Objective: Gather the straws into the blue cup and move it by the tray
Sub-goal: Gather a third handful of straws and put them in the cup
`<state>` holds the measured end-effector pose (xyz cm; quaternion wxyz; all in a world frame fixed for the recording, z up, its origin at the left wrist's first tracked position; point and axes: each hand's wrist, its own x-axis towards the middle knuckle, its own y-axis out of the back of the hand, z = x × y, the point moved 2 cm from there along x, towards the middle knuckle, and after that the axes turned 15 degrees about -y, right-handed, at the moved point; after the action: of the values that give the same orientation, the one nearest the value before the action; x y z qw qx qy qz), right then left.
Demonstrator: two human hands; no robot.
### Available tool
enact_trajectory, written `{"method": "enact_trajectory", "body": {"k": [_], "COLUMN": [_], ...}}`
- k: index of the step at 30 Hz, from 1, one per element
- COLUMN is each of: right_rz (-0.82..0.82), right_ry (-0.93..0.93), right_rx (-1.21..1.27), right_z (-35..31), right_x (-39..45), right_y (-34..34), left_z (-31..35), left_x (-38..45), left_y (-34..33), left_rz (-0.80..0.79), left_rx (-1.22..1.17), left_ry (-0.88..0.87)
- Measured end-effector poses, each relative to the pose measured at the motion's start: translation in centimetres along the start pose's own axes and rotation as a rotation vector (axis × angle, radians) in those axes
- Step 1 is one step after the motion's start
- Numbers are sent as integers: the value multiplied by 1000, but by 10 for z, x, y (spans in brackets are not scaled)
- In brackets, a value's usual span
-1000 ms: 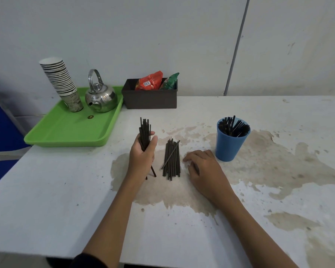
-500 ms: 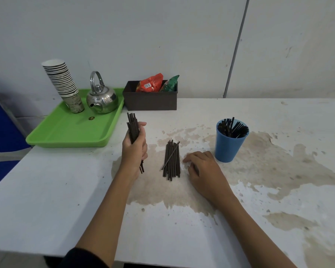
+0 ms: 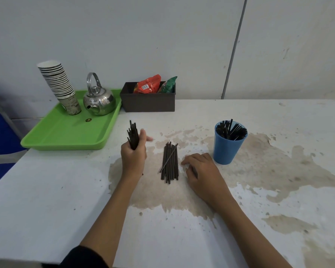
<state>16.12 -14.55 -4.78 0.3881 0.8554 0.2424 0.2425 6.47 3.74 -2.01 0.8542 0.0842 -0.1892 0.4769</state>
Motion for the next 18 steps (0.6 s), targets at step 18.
{"method": "enact_trajectory", "body": {"k": [18], "right_rz": [19], "right_ry": [14], "right_rx": [19], "right_z": [0], "right_x": [1], "right_y": [-1], "left_z": [-7], "left_x": [-4], "left_y": [3], "left_rz": [-204], "left_rx": [225], "left_ry": [93]}}
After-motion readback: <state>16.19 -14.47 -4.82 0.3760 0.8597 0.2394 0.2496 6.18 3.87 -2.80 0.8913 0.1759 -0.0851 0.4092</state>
